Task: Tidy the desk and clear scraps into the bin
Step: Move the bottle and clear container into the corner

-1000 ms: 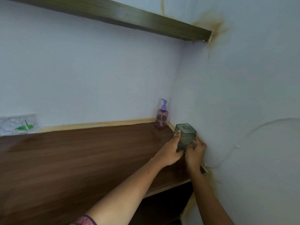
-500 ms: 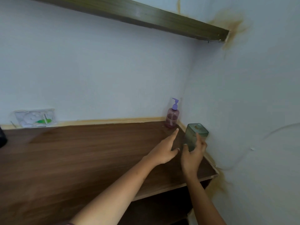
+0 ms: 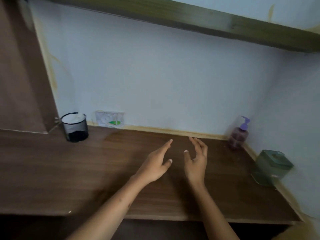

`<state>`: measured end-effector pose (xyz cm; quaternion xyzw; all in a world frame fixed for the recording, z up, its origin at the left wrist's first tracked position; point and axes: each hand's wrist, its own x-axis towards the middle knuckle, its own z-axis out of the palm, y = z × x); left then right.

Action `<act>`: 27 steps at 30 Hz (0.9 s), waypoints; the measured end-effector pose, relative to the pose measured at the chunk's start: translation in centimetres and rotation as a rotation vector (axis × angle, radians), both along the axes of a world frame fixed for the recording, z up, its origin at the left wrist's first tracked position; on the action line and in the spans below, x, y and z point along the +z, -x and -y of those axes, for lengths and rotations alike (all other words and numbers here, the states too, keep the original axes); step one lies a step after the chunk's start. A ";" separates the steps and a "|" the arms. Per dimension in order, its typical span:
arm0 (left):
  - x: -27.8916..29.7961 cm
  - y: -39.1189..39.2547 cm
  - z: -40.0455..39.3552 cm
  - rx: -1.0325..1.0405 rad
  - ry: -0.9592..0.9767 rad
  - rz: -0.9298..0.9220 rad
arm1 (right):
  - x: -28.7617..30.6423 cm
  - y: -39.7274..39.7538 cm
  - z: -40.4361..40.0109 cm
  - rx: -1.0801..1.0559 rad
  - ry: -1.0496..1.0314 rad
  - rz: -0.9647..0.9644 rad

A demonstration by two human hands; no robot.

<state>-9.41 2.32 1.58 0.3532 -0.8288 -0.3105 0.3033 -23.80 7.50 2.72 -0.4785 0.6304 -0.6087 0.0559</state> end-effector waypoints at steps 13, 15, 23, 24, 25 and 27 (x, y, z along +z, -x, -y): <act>-2.3 -18.2 7.3 0.543 0.141 -0.230 | 0.9 -11.8 9.4 0.396 -0.050 -0.178; -2.8 -20.0 8.2 0.648 0.180 -0.282 | 1.4 -13.2 10.9 0.467 -0.081 -0.236; -3.7 -21.9 9.6 0.807 0.276 -0.394 | 4.3 -19.1 17.5 0.722 -0.148 -0.537; -3.8 -21.9 9.6 0.822 0.285 -0.400 | 4.6 -19.8 18.5 0.743 -0.157 -0.576; -3.9 -22.0 9.7 0.840 0.289 -0.406 | 4.9 -20.5 19.5 0.762 -0.167 -0.603; -3.8 -22.1 9.8 0.877 0.281 -0.415 | 5.5 -21.8 21.2 0.785 -0.173 -0.635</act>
